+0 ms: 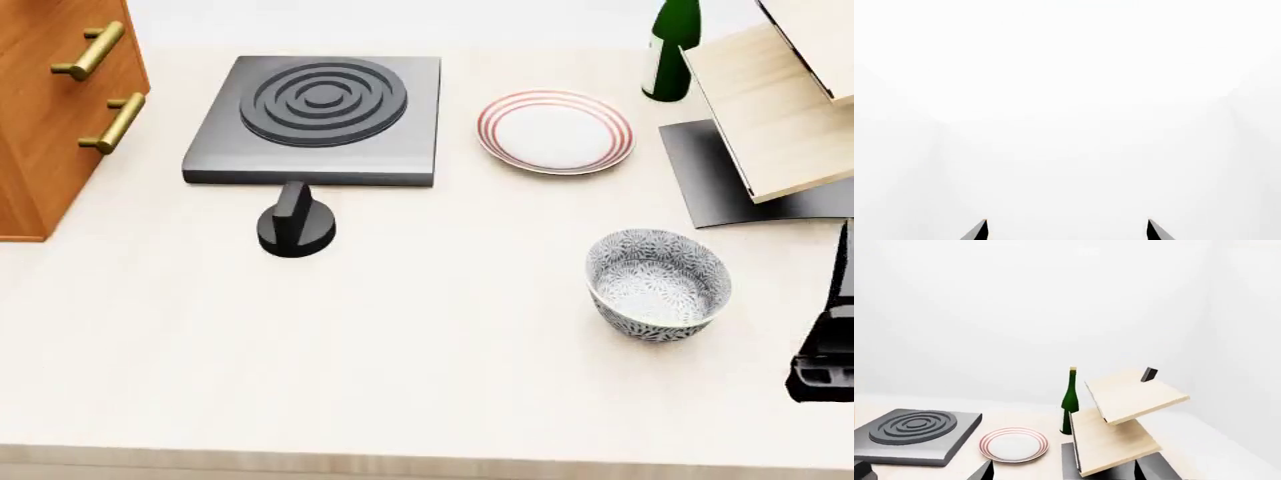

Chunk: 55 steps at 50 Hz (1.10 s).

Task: Put the bowl on the stove.

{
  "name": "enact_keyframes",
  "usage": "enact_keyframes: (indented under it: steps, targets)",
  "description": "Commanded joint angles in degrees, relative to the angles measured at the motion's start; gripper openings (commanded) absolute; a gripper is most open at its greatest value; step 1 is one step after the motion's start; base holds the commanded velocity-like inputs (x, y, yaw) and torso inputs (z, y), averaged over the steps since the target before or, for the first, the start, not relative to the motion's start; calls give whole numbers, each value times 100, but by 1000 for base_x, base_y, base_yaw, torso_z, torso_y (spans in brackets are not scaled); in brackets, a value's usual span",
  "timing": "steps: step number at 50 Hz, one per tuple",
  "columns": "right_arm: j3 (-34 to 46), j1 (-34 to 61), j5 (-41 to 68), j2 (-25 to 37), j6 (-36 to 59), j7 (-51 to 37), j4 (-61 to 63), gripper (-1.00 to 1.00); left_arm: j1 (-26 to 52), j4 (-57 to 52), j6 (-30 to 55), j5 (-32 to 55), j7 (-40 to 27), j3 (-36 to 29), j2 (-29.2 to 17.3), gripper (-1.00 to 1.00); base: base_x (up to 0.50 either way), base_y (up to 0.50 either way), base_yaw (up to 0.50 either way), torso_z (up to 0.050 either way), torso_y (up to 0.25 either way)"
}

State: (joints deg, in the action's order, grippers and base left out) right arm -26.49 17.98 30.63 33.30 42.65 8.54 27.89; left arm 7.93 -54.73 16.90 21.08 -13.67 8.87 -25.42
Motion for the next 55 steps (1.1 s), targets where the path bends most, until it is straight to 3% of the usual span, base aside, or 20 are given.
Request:
enact_keyframes:
  steps: [1, 7, 14, 22, 26, 31, 55]
  targets:
    - [-1304, -207, 371, 688, 547, 573, 146, 100, -71, -523, -880, 1041, -2177, -23, -2548, 100, 0, 0, 0, 0, 0]
    - [-1841, -269, 577, 755, 796, 583, 167, 100, -481, -521, -1889, 1260, -3723, -118, -4236, 100, 0, 0, 0, 0, 0]
    - [-2462, -174, 1024, 806, 1362, 479, 222, 100, -1265, -517, -2490, 1314, -4514, 391, -5132, 100, 0, 0, 0, 0, 0]
    - [-2636, -313, 1028, 785, 1322, 564, 272, 100, -2357, -519, -2697, 1323, -4665, 1494, -5277, 100, 0, 0, 0, 0, 0]
    - [-2606, -352, 1020, 756, 1278, 597, 288, 100, -2649, -510, -2775, 1293, -4746, 1729, -5332, 100, 0, 0, 0, 0, 0]
    - [-2527, -533, 966, 705, 1181, 722, 329, 100, -2778, -484, -2852, 1251, -4820, 1758, -5390, 100, 0, 58, 0, 0, 0]
    - [-2364, -761, 820, 618, 980, 829, 318, 100, -2728, -392, -3065, 1224, -5135, 1477, -5745, 100, 0, 497, 0, 0, 0]
